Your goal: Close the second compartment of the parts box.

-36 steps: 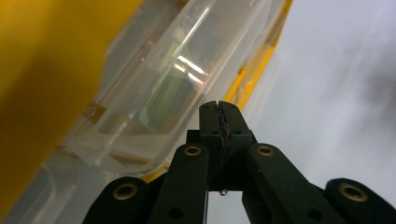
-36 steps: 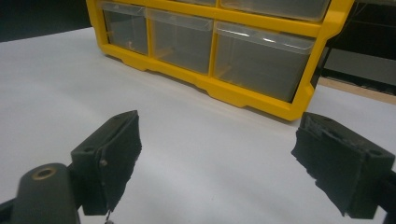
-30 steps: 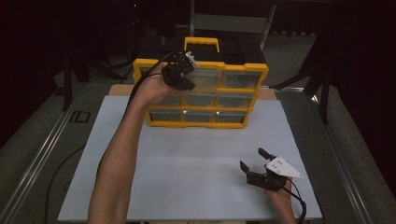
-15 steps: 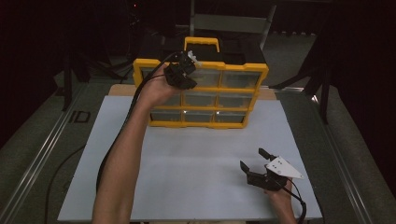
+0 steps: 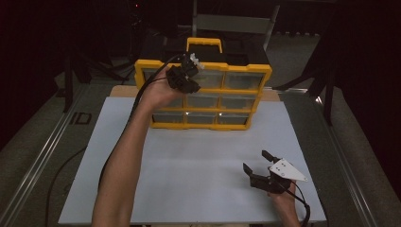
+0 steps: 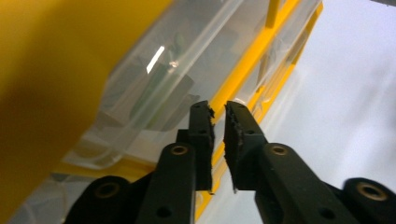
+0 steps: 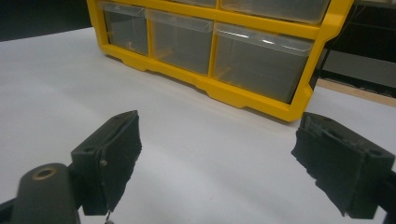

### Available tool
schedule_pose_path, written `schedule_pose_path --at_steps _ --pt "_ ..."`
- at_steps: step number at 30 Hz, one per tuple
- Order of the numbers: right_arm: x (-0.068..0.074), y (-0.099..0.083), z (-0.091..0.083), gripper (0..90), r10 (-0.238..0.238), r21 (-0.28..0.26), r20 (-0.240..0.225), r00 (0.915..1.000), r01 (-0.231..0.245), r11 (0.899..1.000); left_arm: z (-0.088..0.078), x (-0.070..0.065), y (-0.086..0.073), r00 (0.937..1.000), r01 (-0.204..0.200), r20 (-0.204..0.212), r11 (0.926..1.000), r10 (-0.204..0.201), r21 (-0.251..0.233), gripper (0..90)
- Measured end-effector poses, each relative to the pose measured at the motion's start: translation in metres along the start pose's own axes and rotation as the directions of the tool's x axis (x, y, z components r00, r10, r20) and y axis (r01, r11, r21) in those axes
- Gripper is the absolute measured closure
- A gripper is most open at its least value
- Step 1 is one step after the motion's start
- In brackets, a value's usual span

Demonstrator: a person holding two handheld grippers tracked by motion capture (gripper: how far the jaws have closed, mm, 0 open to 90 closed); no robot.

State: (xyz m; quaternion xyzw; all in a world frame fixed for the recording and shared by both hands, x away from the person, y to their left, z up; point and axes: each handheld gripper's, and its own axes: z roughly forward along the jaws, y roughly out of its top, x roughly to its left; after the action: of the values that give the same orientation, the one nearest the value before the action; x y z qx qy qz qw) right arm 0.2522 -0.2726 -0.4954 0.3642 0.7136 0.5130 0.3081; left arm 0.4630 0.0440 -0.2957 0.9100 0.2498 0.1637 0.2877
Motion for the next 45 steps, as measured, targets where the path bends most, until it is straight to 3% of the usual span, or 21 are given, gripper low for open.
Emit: schedule_pose_path --at_steps 6,13,18,25,31,38,45 --pt "0.0 0.0 0.0 14.2 0.001 0.001 -0.001 1.0 -0.001 1.0 -0.002 -0.002 -0.002 0.9988 -0.007 0.05 1.0 0.006 0.007 62.9" --pt "0.0 0.0 0.0 14.1 0.001 0.001 -0.001 1.0 -0.001 1.0 -0.007 -0.004 -0.004 0.9975 -0.015 0.07 0.9997 0.013 0.018 55.2" --pt "0.001 0.0 0.0 14.1 0.002 0.002 -0.003 1.0 -0.002 1.0 -0.011 -0.007 -0.006 0.997 -0.021 0.075 0.9998 0.021 -0.003 50.2" --pt "0.001 0.0 0.001 14.1 0.0 0.003 -0.004 1.0 0.0 1.0 -0.019 -0.005 -0.018 0.9984 0.006 0.056 0.9996 -0.004 -0.029 34.8" --pt "0.001 0.0 0.001 14.1 0.002 0.008 -0.004 1.0 -0.002 1.0 -0.027 -0.006 -0.027 1.0 -0.005 0.005 0.9997 0.005 -0.026 24.1" --pt "0.002 0.0 0.001 14.1 -0.001 0.01 -0.008 1.0 0.001 1.0 -0.033 0.001 -0.039 0.9983 0.048 -0.031 0.9978 -0.049 -0.045 15.2" --pt "0.002 -0.001 0.002 14.1 -0.003 0.011 -0.009 1.0 0.003 1.0 -0.04 0.004 -0.052 0.9959 0.078 -0.041 0.9949 -0.081 -0.063 10.0"
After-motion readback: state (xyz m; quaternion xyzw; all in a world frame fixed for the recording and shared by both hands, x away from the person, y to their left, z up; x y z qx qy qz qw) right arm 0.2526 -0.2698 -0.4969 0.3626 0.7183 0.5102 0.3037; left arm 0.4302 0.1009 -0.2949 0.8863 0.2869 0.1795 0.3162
